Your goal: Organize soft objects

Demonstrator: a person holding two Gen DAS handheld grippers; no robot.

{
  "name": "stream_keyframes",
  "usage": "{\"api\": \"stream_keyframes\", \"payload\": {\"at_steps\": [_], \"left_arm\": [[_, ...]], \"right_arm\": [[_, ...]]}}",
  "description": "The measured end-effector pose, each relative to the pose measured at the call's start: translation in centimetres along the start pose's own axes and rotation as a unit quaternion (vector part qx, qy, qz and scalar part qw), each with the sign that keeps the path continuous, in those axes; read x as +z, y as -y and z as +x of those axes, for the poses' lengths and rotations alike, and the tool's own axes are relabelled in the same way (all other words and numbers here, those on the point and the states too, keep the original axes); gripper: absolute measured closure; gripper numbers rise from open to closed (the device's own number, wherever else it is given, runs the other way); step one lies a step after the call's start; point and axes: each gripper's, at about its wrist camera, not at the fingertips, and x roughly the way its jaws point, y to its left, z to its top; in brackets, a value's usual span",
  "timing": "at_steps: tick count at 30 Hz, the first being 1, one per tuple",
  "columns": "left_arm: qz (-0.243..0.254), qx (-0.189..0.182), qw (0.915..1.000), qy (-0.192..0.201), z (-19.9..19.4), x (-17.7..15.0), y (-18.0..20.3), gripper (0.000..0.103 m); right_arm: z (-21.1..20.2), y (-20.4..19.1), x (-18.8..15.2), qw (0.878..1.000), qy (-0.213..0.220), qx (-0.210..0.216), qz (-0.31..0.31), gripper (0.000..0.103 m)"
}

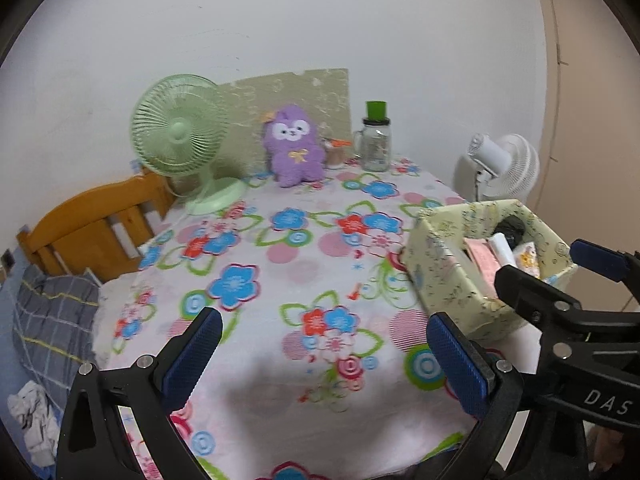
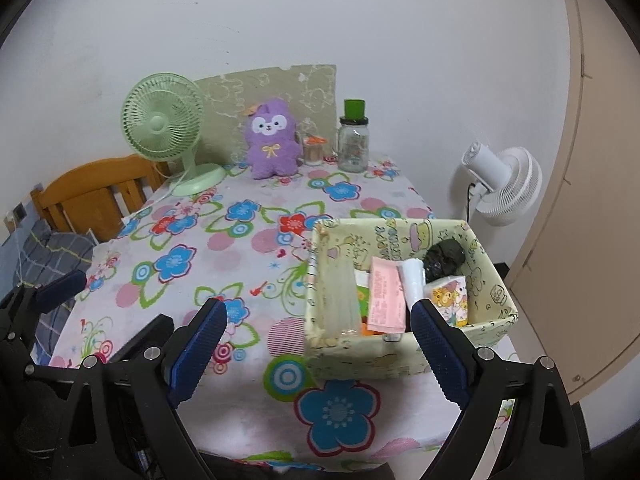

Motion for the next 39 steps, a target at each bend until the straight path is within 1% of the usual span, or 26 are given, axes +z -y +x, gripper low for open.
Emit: {"api": "stream_keyframes", "payload": {"at_steps": [9, 11, 14, 19, 22, 32, 39], "left_arm": [[-0.025, 0.014, 0.9994, 0.019, -2.8, -0.2, -2.8, 0.0], [-0.031, 0.018, 0.9991, 0.025, -3.5, -0.2, -3.4, 0.0], [-0.038, 0.018, 0.9986, 0.031, -4.2, -0.2, -3.9, 0.0], [-0.047, 0.023, 0.9977, 0.045, -5.4, -0.2, -4.5, 0.0], [-0.057, 0.018, 0.9968, 0.053, -6.1, 0.0, -5.0, 0.0], [-0.053, 0.015, 0.9961, 0.069, -7.6, 0.3, -4.6, 0.0], [-0.052, 0.015, 0.996, 0.072, -7.8, 0.5, -4.4, 0.0]], "right_arm": [[-2.1, -1.6, 0.3, 1.0, 0.025, 0.013, -0.008, 0.008], [-2.7, -1.8, 0.4, 0.999, 0.034, 0.016, -0.007, 0.005], [-3.4, -1.9, 0.5, 0.999, 0.044, 0.014, -0.004, 0.002], [-4.8, -1.7, 0.6, 0.998, 0.063, 0.01, 0.001, 0.001], [-5.4, -1.6, 0.5, 0.997, 0.07, 0.009, 0.001, 0.001], [-7.3, -1.6, 0.2, 0.995, 0.101, 0.006, 0.006, 0.0], [-8.0, -1.4, 0.2, 0.994, 0.112, 0.004, 0.01, 0.0]]}}
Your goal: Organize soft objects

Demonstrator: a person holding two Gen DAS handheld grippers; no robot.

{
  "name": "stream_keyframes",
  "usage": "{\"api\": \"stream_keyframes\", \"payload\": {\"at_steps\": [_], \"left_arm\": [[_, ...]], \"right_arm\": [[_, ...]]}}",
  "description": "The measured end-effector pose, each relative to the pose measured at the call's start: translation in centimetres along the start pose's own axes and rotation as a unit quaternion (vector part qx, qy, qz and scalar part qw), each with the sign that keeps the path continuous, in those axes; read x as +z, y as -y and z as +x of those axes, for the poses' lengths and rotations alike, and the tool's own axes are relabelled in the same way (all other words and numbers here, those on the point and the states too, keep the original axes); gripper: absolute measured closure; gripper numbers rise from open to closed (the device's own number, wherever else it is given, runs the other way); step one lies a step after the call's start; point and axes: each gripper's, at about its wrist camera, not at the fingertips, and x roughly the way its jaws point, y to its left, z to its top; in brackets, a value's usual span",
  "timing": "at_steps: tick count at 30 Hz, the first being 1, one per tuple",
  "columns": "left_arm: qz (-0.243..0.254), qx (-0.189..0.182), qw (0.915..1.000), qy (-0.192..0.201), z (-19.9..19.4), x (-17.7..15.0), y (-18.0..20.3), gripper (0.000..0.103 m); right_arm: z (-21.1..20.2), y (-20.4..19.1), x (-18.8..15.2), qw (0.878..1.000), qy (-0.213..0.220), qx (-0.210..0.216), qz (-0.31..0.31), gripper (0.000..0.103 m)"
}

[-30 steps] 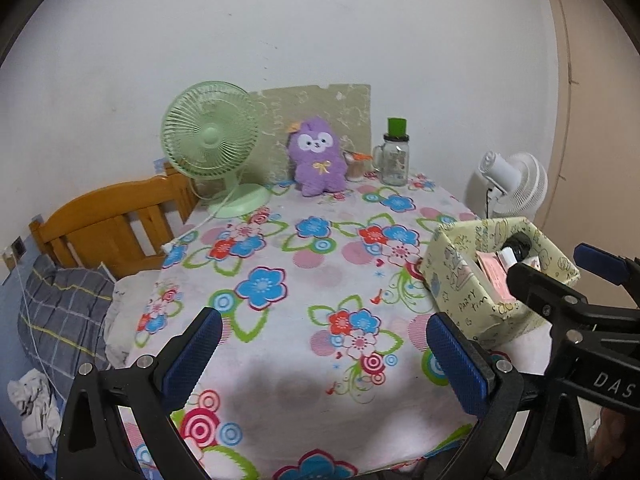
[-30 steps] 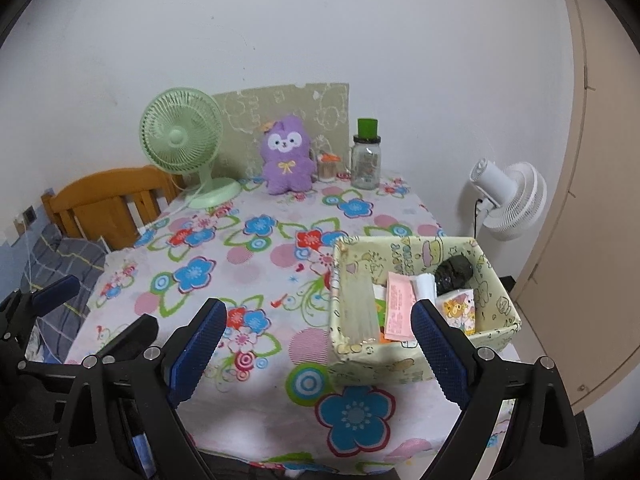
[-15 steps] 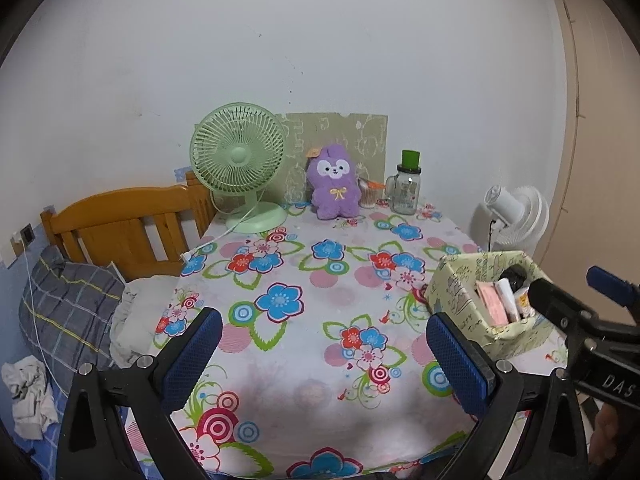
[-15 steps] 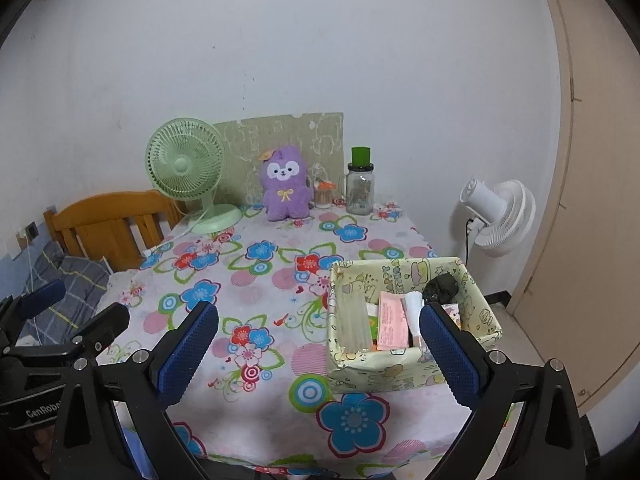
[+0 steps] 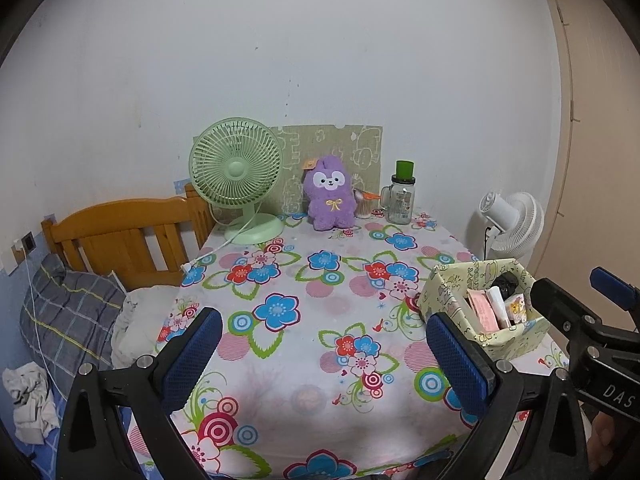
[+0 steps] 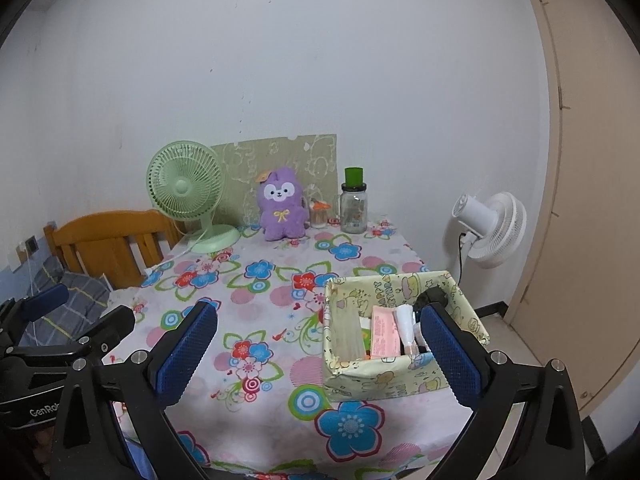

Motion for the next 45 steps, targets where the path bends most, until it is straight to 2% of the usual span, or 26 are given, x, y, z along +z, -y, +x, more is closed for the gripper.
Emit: {"api": "stream_keyframes", "payload": {"at_steps": [45], "left_arm": [[0.002, 0.001, 1.0, -0.001, 0.19, -0.06, 0.06, 0.0]], "right_arm": [[0.26, 0.06, -0.06, 1.0, -0.001, -0.006, 0.01, 0.0]]}}
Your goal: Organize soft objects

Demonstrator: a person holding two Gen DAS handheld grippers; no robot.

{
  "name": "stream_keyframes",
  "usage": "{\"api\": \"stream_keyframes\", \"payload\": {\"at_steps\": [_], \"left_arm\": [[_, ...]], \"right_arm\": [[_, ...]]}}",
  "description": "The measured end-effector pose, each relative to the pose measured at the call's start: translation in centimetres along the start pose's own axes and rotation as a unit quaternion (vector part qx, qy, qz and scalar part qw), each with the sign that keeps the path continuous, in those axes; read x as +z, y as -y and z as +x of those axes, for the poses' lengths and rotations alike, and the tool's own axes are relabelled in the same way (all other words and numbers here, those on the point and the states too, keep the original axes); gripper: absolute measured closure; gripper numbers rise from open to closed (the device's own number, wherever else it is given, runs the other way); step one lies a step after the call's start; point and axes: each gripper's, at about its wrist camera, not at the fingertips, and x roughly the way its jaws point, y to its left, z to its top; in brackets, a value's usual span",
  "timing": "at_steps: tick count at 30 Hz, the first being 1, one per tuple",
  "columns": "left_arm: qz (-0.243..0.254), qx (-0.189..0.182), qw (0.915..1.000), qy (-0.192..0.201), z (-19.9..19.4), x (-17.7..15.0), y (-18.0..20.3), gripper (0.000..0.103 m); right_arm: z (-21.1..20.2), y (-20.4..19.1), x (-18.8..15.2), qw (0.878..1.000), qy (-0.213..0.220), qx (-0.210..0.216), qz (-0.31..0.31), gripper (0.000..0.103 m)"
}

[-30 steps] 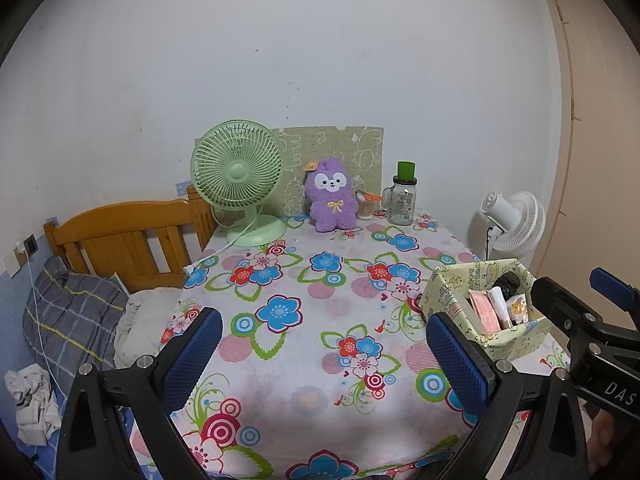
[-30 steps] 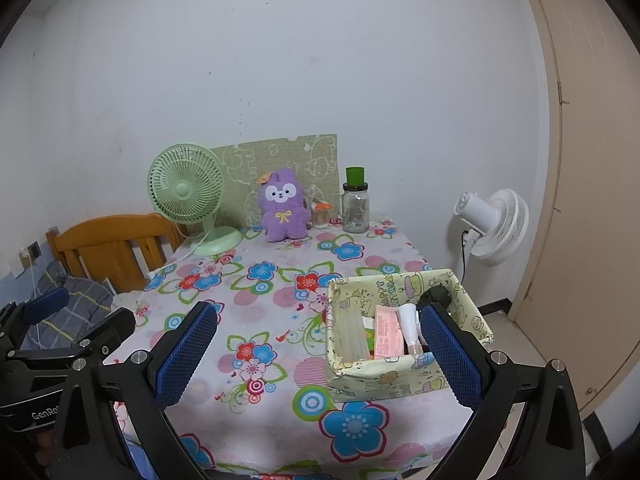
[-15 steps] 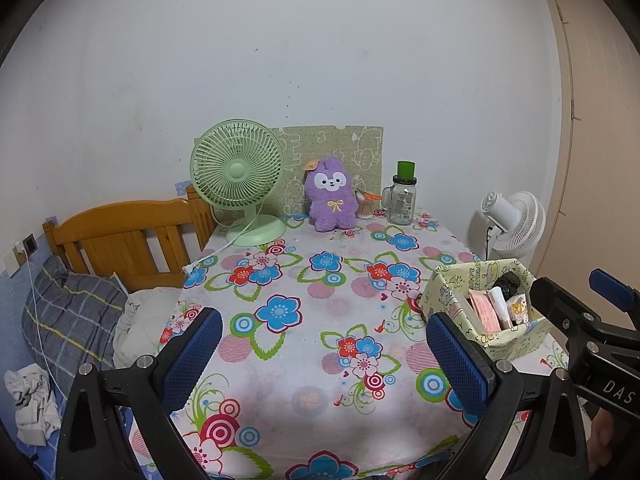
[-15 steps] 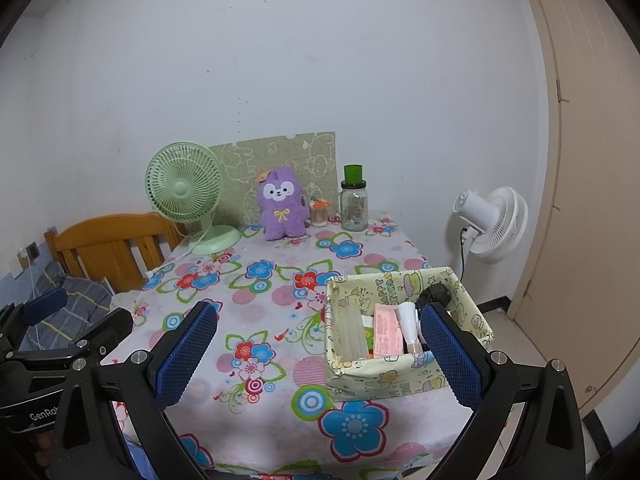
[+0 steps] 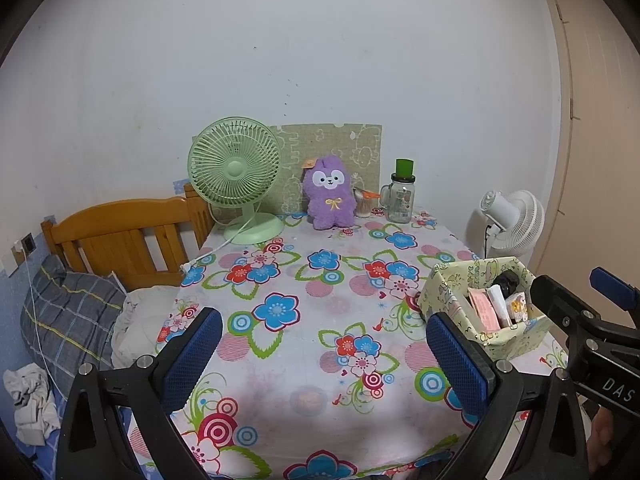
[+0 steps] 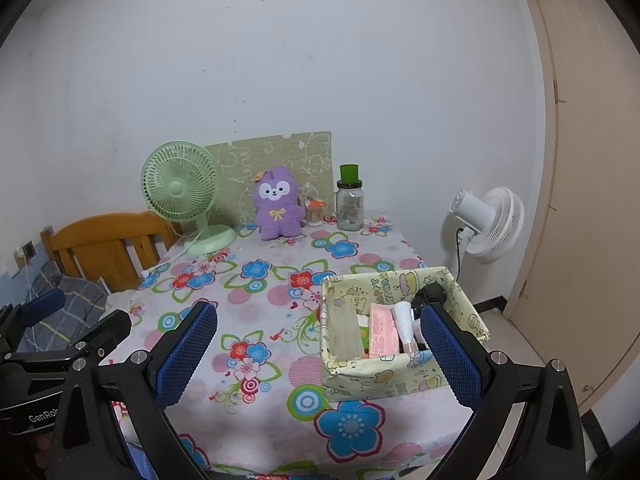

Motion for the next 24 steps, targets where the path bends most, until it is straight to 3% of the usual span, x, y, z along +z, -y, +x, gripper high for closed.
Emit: {"api": "stream_keyframes", "payload": {"at_steps": [24], "left_arm": [[0.0, 0.001, 1.0, -0.002, 0.05, -0.06, 0.06, 0.0]], "right_arm": [[-0.13, 0.07, 0.01, 1.0, 0.004, -0.001, -0.002, 0.0]]}}
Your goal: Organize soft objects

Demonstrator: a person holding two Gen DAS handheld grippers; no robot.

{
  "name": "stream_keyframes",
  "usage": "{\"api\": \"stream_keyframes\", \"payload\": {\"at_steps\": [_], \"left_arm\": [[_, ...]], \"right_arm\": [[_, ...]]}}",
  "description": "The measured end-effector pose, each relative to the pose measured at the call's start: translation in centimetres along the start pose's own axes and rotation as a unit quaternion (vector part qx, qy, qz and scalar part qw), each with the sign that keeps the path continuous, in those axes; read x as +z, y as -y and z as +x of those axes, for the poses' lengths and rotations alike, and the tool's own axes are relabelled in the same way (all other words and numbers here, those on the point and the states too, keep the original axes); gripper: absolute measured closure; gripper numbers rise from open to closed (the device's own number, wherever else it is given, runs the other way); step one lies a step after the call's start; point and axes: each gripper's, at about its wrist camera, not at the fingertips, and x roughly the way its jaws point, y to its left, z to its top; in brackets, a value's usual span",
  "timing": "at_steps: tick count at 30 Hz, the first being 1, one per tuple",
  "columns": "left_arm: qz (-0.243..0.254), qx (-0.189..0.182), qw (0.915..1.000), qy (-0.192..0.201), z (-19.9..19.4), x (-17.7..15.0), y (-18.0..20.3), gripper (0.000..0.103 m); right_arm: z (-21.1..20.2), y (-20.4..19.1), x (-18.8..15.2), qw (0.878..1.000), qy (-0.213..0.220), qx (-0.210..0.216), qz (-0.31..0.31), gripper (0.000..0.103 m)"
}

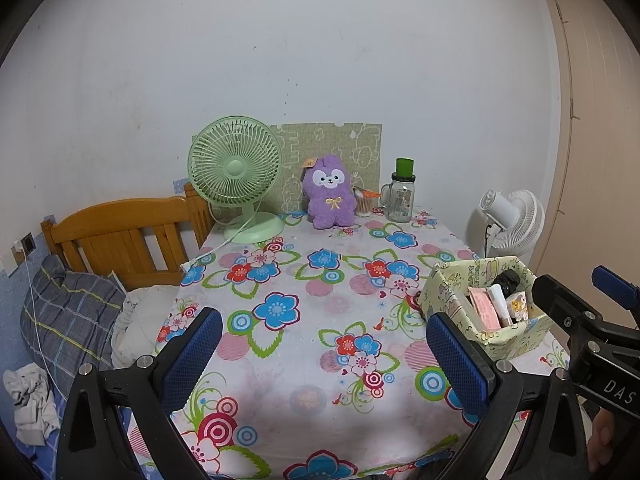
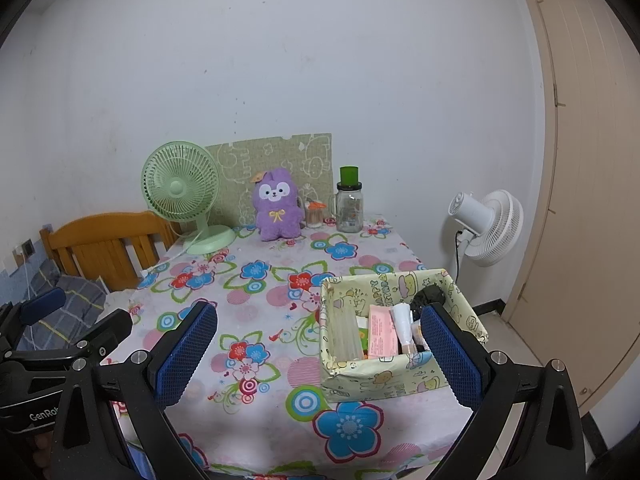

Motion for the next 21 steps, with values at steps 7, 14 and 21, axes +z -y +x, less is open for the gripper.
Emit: {"api": "stream_keyframes", "payload": {"at_steps": [7, 14, 21], "left_arm": [[0.0, -0.001, 1.0, -0.001, 0.04, -0.04, 0.07, 0.0], [-0.001, -0.001, 1.0, -0.001, 0.04, 0.0, -0.01, 0.0], [0.0, -0.001, 1.0, 0.0, 0.15, -0.14, 0.04, 0.0]], "right_arm": [[0.01, 0.0, 0.05, 1.0, -0.001, -0.001, -0.001, 0.0], [0.03, -0.03, 0.04, 1.0, -0.001, -0.001, -0.001, 0.0], [-0.01, 0.01, 0.01, 1.0, -0.002, -0.001, -0.001, 0.0]]}}
